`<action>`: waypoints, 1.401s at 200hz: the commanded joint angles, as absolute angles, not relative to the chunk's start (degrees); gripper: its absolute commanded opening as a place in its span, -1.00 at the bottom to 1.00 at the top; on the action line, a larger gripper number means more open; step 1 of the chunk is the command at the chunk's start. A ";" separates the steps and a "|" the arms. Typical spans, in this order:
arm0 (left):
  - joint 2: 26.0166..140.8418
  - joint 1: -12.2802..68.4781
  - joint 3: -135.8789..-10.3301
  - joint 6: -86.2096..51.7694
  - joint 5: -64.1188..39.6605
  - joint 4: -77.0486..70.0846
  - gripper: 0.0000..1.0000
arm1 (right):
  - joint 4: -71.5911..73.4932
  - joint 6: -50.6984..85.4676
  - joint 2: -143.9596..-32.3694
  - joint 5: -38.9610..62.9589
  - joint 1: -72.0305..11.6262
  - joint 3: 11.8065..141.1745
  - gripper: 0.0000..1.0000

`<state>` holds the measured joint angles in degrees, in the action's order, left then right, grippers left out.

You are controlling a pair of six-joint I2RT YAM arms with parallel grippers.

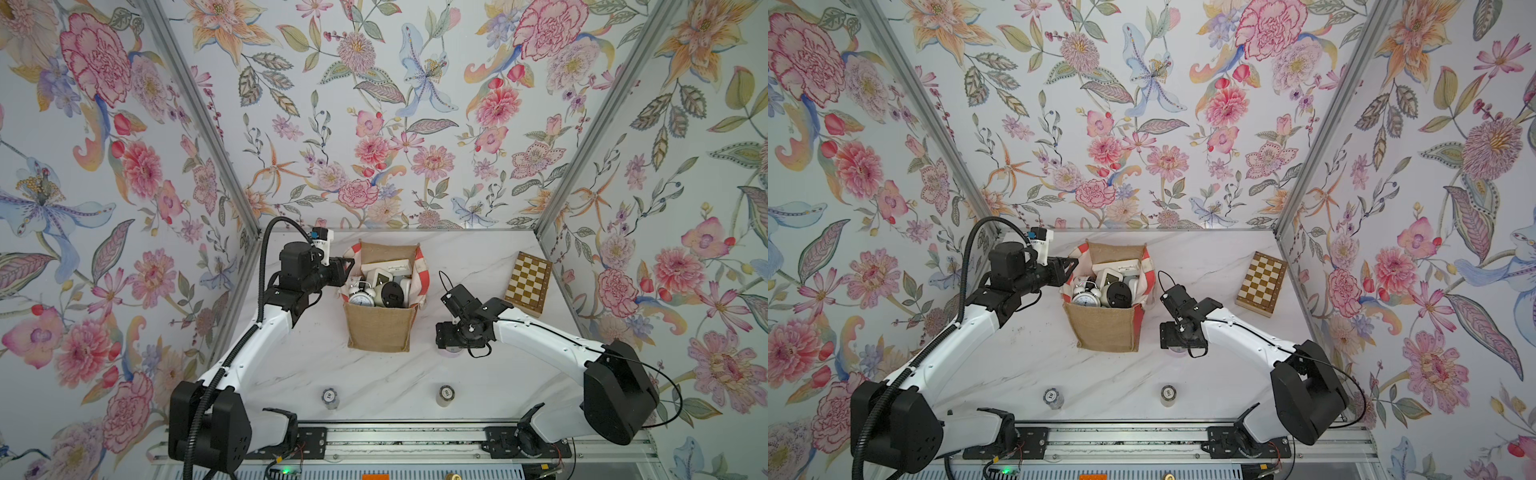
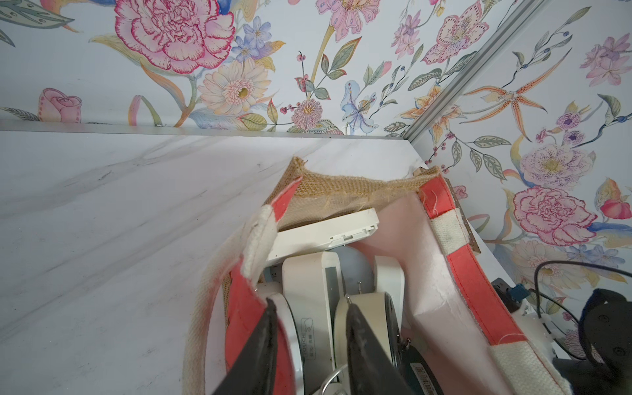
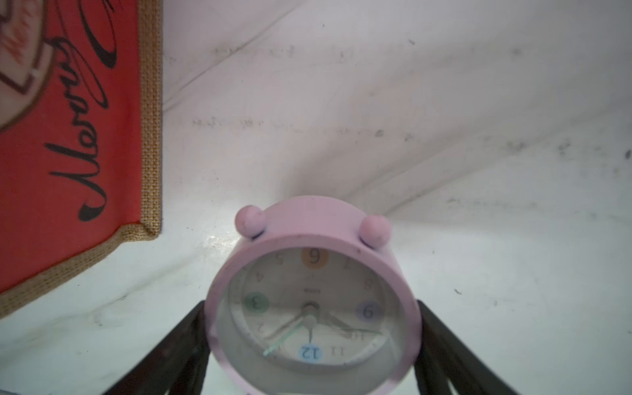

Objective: Put the alarm clock into the canvas bag
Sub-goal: Pick up the alarm from the center of the board, then place the alarm at the canvas bag.

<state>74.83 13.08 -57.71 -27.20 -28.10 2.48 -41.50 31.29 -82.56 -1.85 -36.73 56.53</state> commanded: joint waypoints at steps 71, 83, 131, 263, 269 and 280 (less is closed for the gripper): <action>77.08 13.20 -59.39 -25.85 -27.95 2.59 -0.54 | -48.66 22.15 -81.64 -2.19 -32.81 79.99 0.38; 77.17 13.25 -59.58 -25.50 -27.66 3.04 -0.58 | -49.10 21.39 -82.57 -1.68 -32.89 83.61 0.36; 76.21 13.24 -59.39 -24.60 -25.77 5.02 -0.64 | -50.34 18.75 -87.03 0.01 -34.46 96.37 0.31; 74.02 13.24 -58.54 -25.40 -29.32 3.20 -1.00 | -50.44 17.53 -110.88 4.68 -44.89 117.79 0.30; 73.90 13.36 -58.54 -25.47 -29.35 3.19 -1.00 | -50.44 17.34 -111.85 4.58 -44.88 118.50 0.30; 73.66 13.28 -58.54 -25.49 -29.54 3.25 -1.00 | -50.45 17.11 -113.40 4.14 -44.90 119.68 0.30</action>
